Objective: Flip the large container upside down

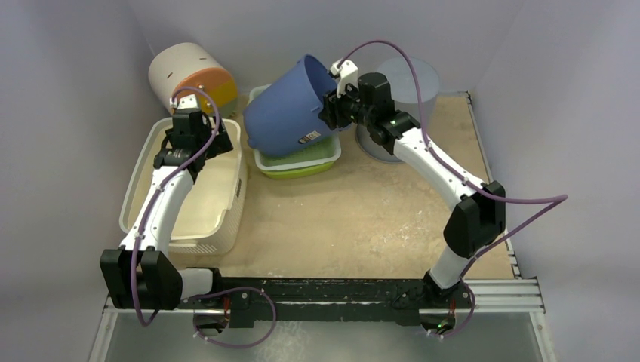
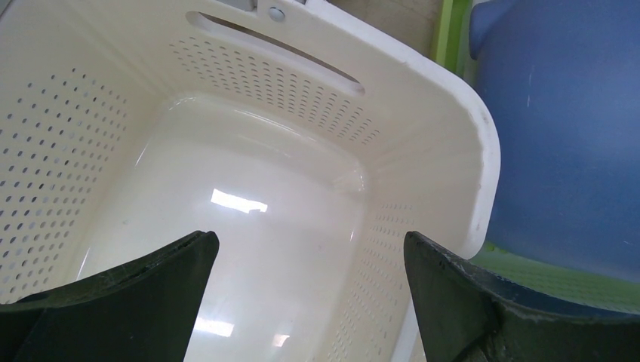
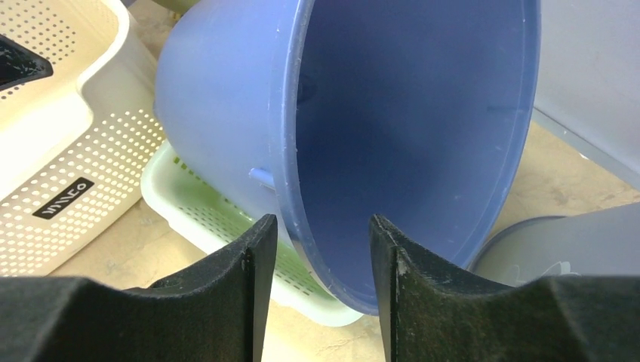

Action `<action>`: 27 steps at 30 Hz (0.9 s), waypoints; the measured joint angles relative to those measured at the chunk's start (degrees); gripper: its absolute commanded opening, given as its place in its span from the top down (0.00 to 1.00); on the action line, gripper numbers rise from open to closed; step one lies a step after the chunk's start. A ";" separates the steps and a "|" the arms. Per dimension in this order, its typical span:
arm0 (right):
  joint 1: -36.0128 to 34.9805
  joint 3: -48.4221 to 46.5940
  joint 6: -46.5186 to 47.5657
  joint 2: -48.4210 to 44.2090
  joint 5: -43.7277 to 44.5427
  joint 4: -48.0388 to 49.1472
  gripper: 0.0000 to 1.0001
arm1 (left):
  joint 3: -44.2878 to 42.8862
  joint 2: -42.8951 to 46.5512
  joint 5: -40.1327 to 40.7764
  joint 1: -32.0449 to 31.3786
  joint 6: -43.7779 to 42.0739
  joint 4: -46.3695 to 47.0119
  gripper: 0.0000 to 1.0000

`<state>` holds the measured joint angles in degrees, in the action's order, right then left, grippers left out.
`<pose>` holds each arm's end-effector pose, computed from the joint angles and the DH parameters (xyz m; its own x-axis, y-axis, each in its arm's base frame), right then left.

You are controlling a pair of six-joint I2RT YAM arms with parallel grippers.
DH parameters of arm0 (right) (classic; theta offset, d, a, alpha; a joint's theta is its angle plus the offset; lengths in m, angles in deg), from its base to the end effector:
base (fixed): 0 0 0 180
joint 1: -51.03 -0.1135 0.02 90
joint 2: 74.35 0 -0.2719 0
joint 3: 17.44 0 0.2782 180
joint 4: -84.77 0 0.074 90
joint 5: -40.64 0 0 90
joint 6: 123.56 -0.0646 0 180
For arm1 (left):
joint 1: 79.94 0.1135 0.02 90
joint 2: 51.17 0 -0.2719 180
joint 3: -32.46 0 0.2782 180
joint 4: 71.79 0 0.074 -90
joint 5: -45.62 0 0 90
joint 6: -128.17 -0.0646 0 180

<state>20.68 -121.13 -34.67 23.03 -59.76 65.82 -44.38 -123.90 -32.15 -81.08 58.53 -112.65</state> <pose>0.3959 0.2453 0.3836 -0.2014 -0.0958 -0.9748 -0.6452 0.7618 0.0584 0.3269 0.0072 0.3110 -0.5086 -0.3300 -0.7953 -0.3490 0.9234 -0.1599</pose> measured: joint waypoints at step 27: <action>3.04 1.79 -7.30 -0.70 -16.28 1.25 1.00 | 0.39 1.95 0.70 0.00 -0.42 -0.42 0.05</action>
<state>23.72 -119.34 -41.97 22.34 -76.04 67.06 -43.98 -121.95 -31.45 -81.08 58.12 -113.07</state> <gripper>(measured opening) 0.048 0.954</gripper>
